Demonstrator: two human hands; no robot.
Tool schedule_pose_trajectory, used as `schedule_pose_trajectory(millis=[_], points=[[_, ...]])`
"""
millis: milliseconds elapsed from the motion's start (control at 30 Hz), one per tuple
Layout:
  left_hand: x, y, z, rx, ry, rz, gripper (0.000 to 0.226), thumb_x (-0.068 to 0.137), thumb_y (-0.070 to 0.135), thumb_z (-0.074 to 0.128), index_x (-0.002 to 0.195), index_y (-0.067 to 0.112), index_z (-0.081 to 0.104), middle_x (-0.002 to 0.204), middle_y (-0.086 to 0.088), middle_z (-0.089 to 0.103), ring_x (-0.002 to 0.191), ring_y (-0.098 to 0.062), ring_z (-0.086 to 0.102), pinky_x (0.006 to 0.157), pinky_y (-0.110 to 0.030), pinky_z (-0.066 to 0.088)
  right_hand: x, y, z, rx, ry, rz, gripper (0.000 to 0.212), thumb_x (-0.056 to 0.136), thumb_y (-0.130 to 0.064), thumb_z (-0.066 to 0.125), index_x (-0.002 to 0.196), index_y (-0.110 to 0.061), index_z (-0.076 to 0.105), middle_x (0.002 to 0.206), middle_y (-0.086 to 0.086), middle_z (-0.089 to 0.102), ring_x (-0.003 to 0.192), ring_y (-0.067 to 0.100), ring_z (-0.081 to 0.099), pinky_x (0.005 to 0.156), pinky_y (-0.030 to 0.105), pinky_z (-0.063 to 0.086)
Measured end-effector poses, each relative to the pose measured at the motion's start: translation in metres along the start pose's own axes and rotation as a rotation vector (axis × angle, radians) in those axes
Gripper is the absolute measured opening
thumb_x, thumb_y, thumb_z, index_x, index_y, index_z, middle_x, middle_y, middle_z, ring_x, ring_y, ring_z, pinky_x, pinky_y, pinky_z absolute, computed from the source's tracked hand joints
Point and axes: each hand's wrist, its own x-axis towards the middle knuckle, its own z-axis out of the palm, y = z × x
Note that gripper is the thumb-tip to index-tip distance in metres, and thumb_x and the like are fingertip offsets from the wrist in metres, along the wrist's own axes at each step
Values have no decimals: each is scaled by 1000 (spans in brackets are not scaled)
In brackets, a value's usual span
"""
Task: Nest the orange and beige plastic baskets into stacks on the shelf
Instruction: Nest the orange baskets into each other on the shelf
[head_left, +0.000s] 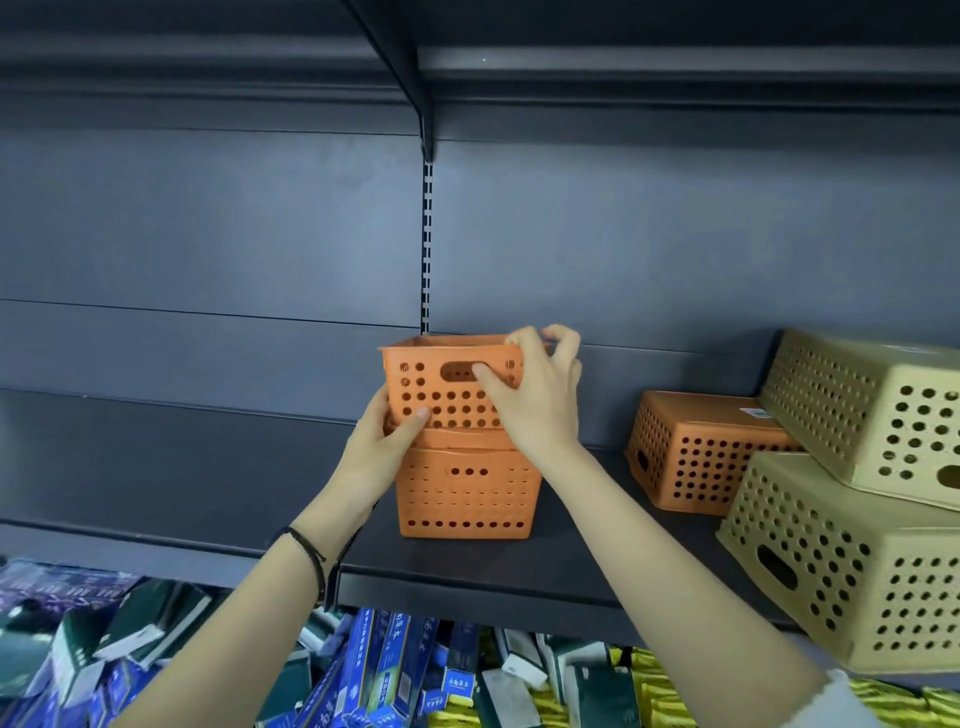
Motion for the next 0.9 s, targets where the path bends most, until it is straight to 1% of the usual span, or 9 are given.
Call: schedule_pose_trajectory(millis=[167, 267, 367, 467, 567, 633, 700, 800, 900], points=[[-6, -2, -1, -31, -11, -45, 36, 91, 37, 59, 123, 21, 55, 110, 6, 66, 101, -6, 63, 81, -19, 48, -33, 33, 5, 89, -90, -36, 38, 88, -44, 61, 122, -28, 52, 145, -2, 29, 130, 21, 34, 103, 42, 41], [-10, -2, 4, -62, -31, -26, 42, 91, 45, 55, 130, 30, 48, 118, 13, 63, 95, 9, 62, 76, -10, 46, -52, 44, 8, 109, -144, -24, 42, 92, -45, 51, 133, -37, 44, 151, -7, 24, 139, 17, 24, 113, 49, 30], [-8, -8, 7, -65, -16, -45, 68, 91, 56, 49, 150, 36, 21, 140, 14, 47, 121, -1, 51, 103, -27, 39, -53, 45, 4, 68, -166, -12, 43, 96, -43, 46, 138, -39, 39, 153, -9, 24, 141, 15, 21, 116, 49, 24], [-7, -8, 8, -83, -34, -66, 75, 93, 53, 47, 153, 39, 4, 147, 12, 37, 125, -7, 41, 103, -29, 31, -51, 45, -1, 136, -242, -7, 44, 98, -39, 46, 141, -40, 37, 156, -11, 18, 142, 14, 25, 115, 46, 30], [-8, -6, 5, -42, 17, -56, 70, 93, 49, 50, 153, 34, 16, 146, 9, 41, 124, -9, 43, 101, -29, 33, -53, 45, -13, 217, -335, 2, 52, 98, -29, 50, 146, -40, 32, 159, -18, 7, 142, 5, 23, 111, 30, 34], [-10, -5, 2, 39, 69, -44, 60, 94, 45, 51, 149, 27, 32, 140, 5, 49, 124, -13, 47, 96, -28, 36, -58, 45, -25, 225, -391, 30, 61, 98, -21, 52, 150, -40, 25, 161, -20, 0, 133, -4, 29, 94, 11, 42], [-17, -5, 0, 112, 104, -28, 51, 95, 39, 52, 142, 21, 43, 133, 3, 55, 120, -14, 51, 92, -27, 37, -65, 46, -35, 171, -437, 35, 72, 97, -18, 53, 152, -43, 14, 162, -18, -3, 128, 2, 40, 92, 20, 47], [-36, -11, -2, 170, 158, 13, 42, 95, 30, 55, 135, 18, 49, 120, 9, 57, 113, -10, 54, 84, -19, 38, -77, 54, -51, 46, -457, 23, 79, 97, -23, 52, 149, -53, 1, 162, -13, 14, 138, 14, 38, 100, 36, 43], [-58, -22, -4, 410, 184, 85, 25, 92, 28, 55, 116, 26, 49, 105, 11, 61, 95, -13, 63, 69, -26, 44, -88, 71, -68, -251, -468, 7, 62, 96, -27, 49, 150, -40, 22, 157, -7, 32, 137, 18, 40, 100, 38, 45]])
